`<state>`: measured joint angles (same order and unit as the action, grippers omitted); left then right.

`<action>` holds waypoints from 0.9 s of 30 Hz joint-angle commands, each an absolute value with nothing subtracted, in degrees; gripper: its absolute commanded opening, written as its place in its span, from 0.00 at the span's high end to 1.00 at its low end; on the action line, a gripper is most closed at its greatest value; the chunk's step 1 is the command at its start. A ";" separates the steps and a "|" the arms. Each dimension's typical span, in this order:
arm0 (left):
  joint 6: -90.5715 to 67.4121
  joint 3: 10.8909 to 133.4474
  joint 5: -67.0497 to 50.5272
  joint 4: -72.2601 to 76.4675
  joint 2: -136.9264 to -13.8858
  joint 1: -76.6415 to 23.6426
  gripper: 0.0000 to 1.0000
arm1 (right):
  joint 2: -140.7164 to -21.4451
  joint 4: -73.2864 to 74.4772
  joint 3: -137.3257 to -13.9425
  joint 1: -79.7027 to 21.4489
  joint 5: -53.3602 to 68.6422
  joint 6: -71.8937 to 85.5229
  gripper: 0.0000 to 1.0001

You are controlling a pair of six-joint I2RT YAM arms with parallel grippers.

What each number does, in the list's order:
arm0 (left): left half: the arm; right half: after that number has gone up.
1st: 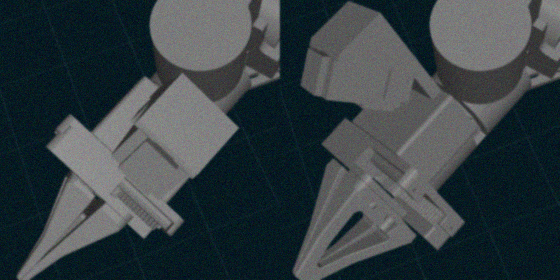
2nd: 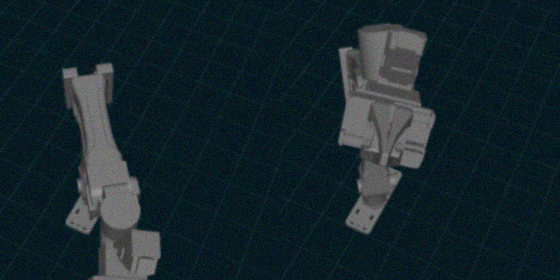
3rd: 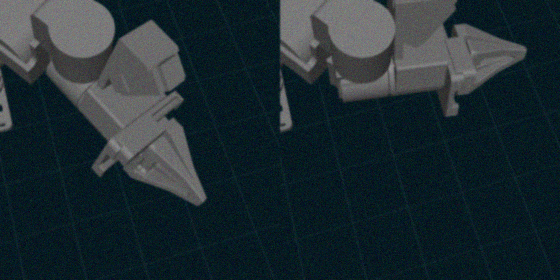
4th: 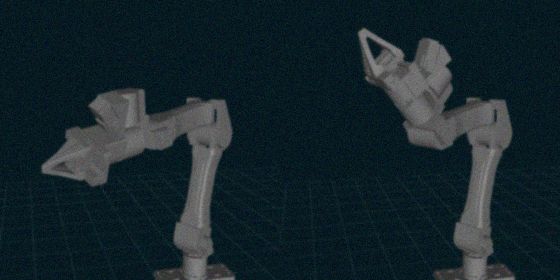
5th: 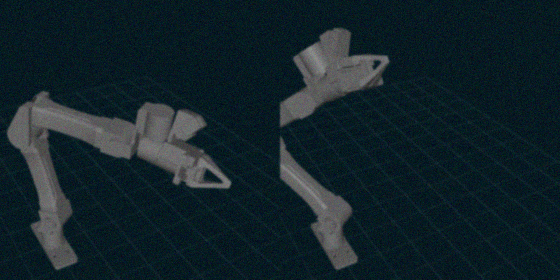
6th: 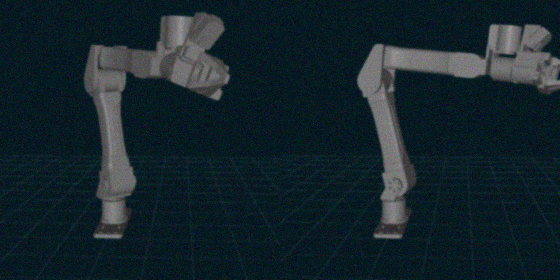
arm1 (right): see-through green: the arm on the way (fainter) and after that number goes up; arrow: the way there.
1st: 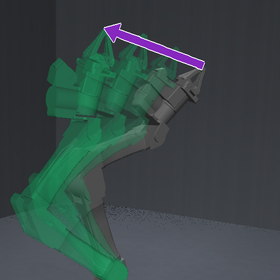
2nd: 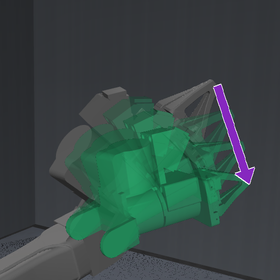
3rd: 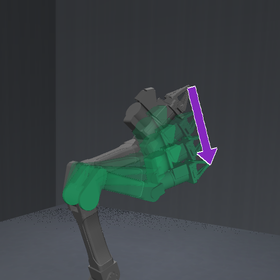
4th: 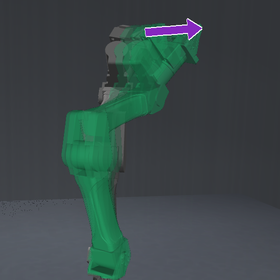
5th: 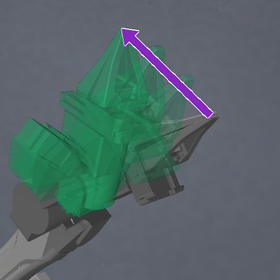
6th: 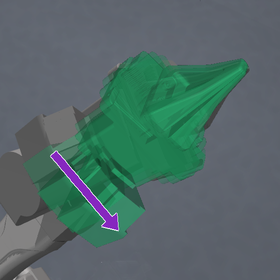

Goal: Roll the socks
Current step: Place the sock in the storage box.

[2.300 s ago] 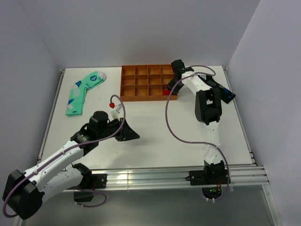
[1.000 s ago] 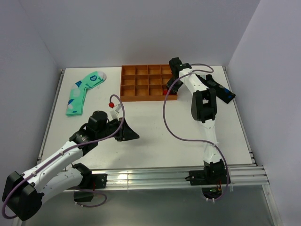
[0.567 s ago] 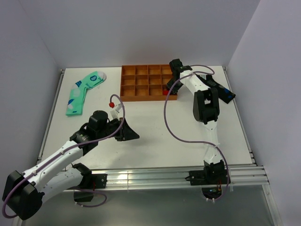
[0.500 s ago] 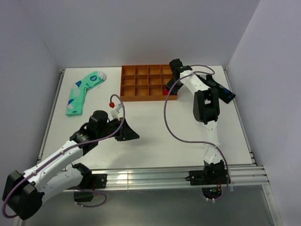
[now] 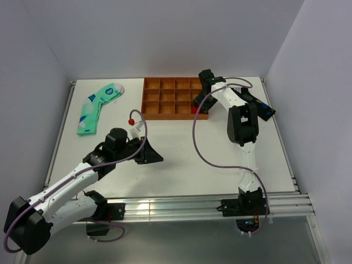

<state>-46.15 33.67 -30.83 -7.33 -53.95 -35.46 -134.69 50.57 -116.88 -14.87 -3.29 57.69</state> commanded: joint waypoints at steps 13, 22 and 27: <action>-45.44 35.86 -31.90 -4.75 -56.07 -34.63 0.75 | -130.69 57.13 -123.48 -14.94 -2.64 56.16 0.39; -45.00 36.03 -32.78 -4.22 -57.57 -33.58 0.75 | -129.29 58.62 -122.35 -14.94 -2.72 56.16 0.39; -44.21 36.65 -32.96 -4.66 -58.36 -32.70 0.75 | -126.22 58.01 -119.80 -14.94 -2.81 56.08 0.39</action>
